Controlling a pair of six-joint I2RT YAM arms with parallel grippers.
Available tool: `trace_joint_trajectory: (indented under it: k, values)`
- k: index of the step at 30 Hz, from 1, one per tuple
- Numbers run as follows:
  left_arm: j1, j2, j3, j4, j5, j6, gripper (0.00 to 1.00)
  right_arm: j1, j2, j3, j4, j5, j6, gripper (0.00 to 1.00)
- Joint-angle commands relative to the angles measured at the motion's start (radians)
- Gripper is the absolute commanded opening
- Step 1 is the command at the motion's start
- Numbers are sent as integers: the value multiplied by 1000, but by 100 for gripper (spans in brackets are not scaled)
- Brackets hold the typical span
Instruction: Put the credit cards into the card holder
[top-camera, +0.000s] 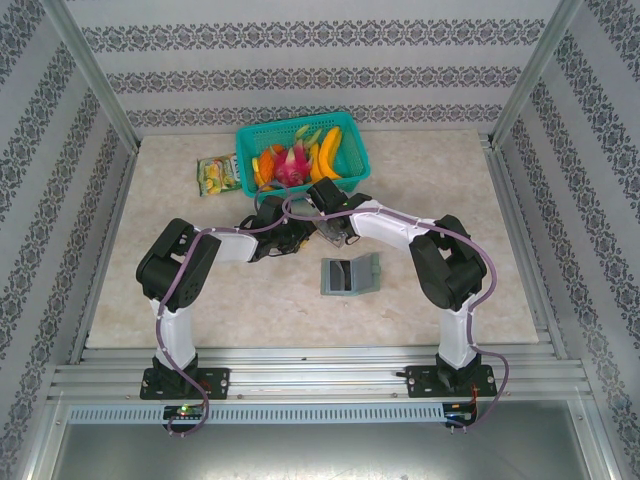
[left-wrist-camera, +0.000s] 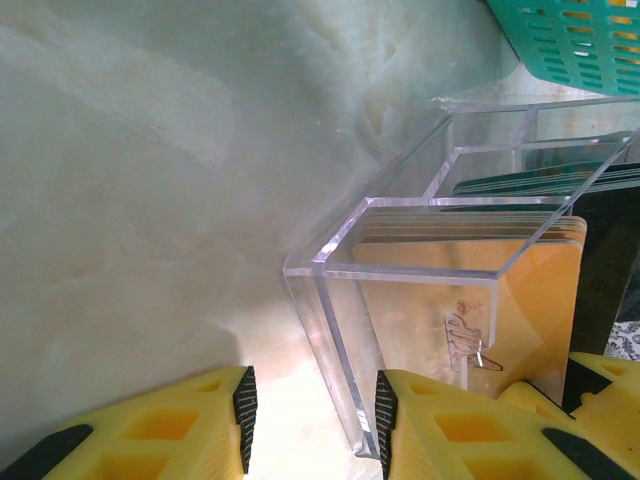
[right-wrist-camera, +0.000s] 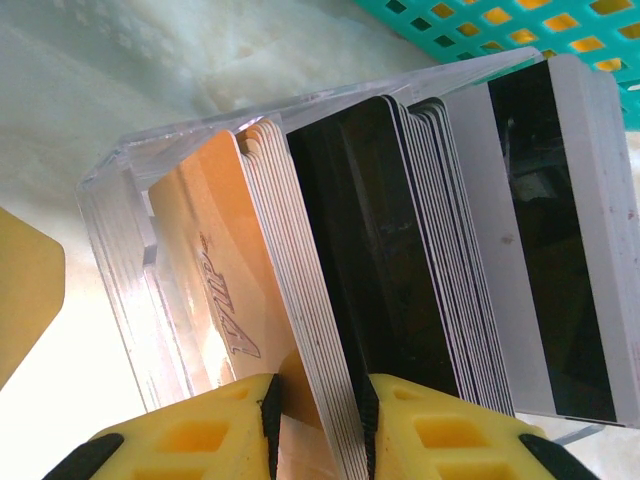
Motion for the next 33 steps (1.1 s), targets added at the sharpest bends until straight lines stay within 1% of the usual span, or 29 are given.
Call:
trace_joint_trajectory:
  k: [1,15,18,21,23,25,29,33]
  values:
    - [7,-26,23,-18,11,17,39,7,-35,27,-2,44,-10,29]
    - [7,-34,29,-21,10,20,40,-1,-52,30,-2,26,-8,27]
    - [7,-35,29,-22,11,20,40,-2,-51,27,0,20,-9,23]
    - [7,-35,27,-23,11,21,40,-2,-43,34,-14,18,-7,23]
    - [7,-39,22,-17,12,20,40,-2,-37,38,-24,-3,-7,25]
    - [6,-47,17,-3,13,20,40,-5,-32,38,-26,-17,-1,32]
    - [7,-69,22,-15,-15,41,44,-6,-8,49,-31,3,-2,32]
    - [12,-48,46,-3,-6,38,48,-6,-1,52,-31,2,6,32]
